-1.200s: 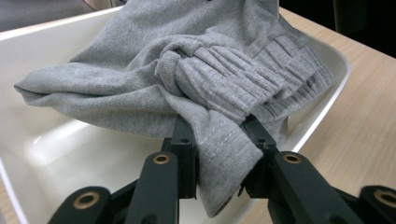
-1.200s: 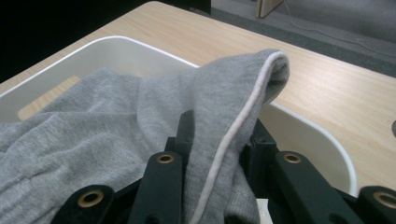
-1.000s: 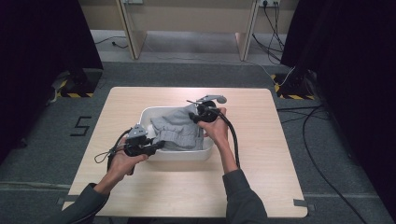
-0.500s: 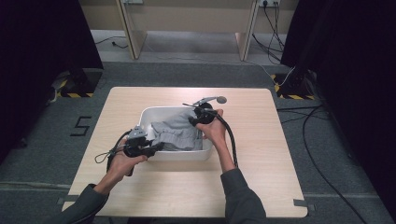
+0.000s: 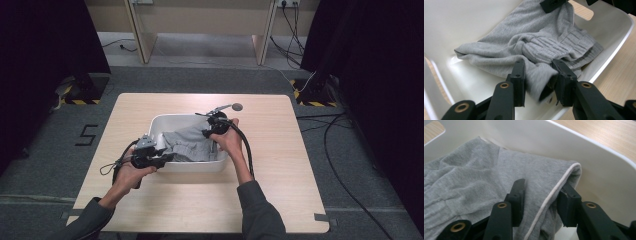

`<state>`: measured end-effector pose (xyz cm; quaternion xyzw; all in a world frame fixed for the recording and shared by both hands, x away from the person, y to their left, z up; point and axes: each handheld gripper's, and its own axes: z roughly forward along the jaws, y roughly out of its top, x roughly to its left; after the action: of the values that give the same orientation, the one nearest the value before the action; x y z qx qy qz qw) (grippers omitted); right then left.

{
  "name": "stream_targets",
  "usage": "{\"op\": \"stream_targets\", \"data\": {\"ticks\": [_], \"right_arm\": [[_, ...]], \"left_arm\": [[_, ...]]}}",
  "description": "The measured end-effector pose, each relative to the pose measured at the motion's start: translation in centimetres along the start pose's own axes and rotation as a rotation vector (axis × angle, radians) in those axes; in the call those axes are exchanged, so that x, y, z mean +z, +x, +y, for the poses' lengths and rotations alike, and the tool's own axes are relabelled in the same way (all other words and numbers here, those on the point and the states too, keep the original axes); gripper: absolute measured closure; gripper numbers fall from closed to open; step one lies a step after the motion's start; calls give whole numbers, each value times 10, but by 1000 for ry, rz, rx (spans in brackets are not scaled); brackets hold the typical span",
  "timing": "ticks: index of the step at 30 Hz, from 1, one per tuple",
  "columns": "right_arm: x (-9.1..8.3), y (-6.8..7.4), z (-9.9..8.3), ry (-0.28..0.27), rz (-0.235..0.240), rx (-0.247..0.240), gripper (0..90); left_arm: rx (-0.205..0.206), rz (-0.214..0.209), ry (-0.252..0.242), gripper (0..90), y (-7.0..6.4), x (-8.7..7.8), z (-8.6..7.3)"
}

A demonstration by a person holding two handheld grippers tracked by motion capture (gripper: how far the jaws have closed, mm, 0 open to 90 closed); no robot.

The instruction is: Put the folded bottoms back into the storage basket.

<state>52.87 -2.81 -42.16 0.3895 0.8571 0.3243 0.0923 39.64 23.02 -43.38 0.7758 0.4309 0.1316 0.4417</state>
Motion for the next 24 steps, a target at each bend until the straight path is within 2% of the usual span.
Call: {"op": "stream_targets", "data": {"ticks": [4, 10, 18, 21, 24], "right_arm": [[0, -1, -1, 1, -10, 18, 533], [-3, -1, 0, -15, -9, 39, 451], [-18, 0, 7, -54, -39, 40, 404], [-22, -1, 8, -60, -36, 30, 395], [-24, -1, 7, -60, -31, 28, 391]], "left_arm": [[-23, -6, -30, 609, 0, -5, 4], [-26, -15, -59, 572, -2, -13, 9], [-16, -41, -61, 549, -10, -15, 11], [-40, -76, -61, 515, -13, -15, 12], [-38, -73, -69, 494, -15, -16, 13]]}}
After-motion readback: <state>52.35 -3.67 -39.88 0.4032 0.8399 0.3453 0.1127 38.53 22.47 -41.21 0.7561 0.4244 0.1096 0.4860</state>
